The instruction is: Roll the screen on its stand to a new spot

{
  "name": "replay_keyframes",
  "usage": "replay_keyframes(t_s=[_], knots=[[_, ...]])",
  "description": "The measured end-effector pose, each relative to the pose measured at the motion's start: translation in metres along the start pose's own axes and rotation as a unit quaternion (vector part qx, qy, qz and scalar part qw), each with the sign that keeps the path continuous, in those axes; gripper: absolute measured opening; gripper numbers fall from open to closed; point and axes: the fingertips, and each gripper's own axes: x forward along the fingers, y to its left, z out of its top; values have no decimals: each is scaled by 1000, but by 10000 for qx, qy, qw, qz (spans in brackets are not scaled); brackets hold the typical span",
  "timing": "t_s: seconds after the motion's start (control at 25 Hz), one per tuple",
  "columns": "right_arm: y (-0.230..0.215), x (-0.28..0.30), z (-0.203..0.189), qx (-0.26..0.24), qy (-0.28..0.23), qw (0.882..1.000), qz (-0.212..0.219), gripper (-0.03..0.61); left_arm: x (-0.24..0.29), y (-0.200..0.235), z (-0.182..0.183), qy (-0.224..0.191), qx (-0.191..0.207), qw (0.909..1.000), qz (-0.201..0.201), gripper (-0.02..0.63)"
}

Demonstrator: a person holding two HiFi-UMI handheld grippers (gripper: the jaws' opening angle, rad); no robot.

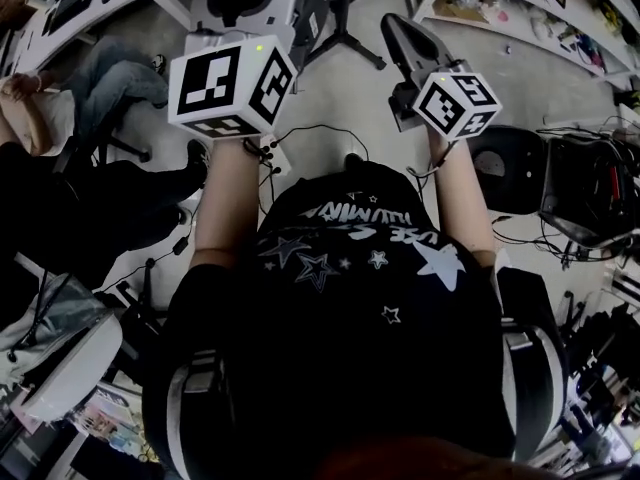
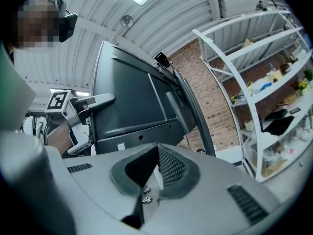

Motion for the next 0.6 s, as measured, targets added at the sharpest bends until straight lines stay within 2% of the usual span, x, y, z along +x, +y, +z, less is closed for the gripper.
replay_keyframes(t_s=[0.32,0.6], knots=[[5,-30,-7,-94,-105,9993,-333,6,-20,-4,8,-115,-53,9999,-45,239],[1,-48,5,-45,-277,9992,-291,6,-24,-21,6,-56,-63,9999,63,236]])
